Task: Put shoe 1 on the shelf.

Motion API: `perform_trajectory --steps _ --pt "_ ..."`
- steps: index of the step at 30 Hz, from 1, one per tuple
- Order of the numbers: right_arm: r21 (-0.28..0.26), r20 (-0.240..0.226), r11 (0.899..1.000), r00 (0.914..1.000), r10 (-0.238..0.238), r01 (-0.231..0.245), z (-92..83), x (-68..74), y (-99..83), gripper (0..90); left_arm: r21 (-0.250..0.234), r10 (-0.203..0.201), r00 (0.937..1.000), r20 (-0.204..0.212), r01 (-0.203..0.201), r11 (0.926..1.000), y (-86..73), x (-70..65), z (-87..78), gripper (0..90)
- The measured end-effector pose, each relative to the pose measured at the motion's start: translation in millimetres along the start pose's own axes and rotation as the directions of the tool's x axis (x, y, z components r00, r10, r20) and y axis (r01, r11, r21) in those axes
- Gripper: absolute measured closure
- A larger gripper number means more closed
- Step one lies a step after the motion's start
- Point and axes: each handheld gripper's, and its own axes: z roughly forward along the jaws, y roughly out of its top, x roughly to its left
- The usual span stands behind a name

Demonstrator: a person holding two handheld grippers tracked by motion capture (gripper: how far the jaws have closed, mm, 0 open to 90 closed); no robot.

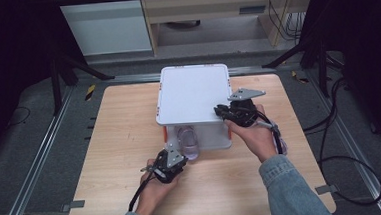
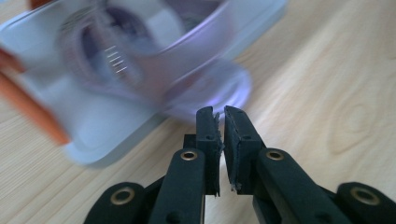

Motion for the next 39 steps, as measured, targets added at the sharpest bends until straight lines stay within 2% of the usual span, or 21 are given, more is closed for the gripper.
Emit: perform_trajectory --steps 6,9,11,13,18,21,22,27,29,32,35,39 --pt "0.001 -0.003 1.0 1.0 0.003 -0.003 0.0 -0.5 0.0 79.5 -0.001 0.062 0.9974 0.036 -0.062 0.9981 6.4 -11.7 10.0 85.5" --pt "0.001 -0.003 1.0 1.0 0.003 -0.003 0.1 -0.5 0.0 79.5 0.024 0.084 0.9963 0.019 -0.084 0.9962 5.9 -12.5 15.3 85.5" --pt "0.0 -0.002 1.0 1.0 0.0 0.0 0.1 -0.5 0.0 79.6 0.027 0.072 0.9973 0.016 -0.073 0.997 5.3 -10.5 15.7 87.9" --pt "-0.001 -0.004 1.0 1.0 0.002 -0.002 0.1 -0.6 -0.1 79.6 0.047 0.086 0.9962 -0.01 -0.086 0.9952 5.5 -9.2 13.9 88.8" --pt "-0.003 -0.004 1.0 1.0 0.003 -0.003 0.3 -0.7 -0.3 79.5 0.046 0.05 0.9984 -0.025 -0.049 0.9978 3.5 -1.1 15.3 89.2" --pt "-0.005 -0.003 1.0 1.0 0.004 -0.005 0.7 -0.6 -0.4 79.5 0.059 0.061 0.9975 -0.036 -0.059 0.9965 4.4 4.1 17.4 89.2" --pt "-0.005 -0.003 1.0 1.0 0.003 -0.003 0.7 -0.6 -0.4 79.6 0.051 0.046 0.9981 -0.039 -0.044 0.9977 5.1 6.4 19.4 89.2" --pt "0.001 -0.007 1.0 0.9999 0.008 -0.008 0.8 -1.5 0.1 79.6 0.048 0.028 0.9982 -0.053 -0.025 0.9985 12.0 15.9 25.9 88.9" --pt "0.004 -0.007 1.0 1.0 0.005 -0.005 0.8 -1.5 0.5 79.7 0.061 0.033 0.9979 -0.055 -0.03 0.9977 14.2 18.7 27.5 89.0" --pt "0.006 -0.008 1.0 1.0 0.005 -0.005 0.8 -1.6 0.6 79.7 0.059 0.014 0.9979 -0.063 -0.011 0.9982 17.3 21.5 29.3 89.0" --pt "0.006 -0.009 1.0 0.9999 0.005 -0.005 0.8 -1.6 0.6 79.7 0.073 0.021 0.9971 -0.073 -0.016 0.9972 18.7 23.8 31.5 89.0" --pt "0.006 -0.009 1.0 1.0 0.004 -0.004 0.8 -1.6 0.6 79.8 0.068 -0.011 0.9965 -0.083 0.016 0.9976 18.7 29.9 34.3 89.0"
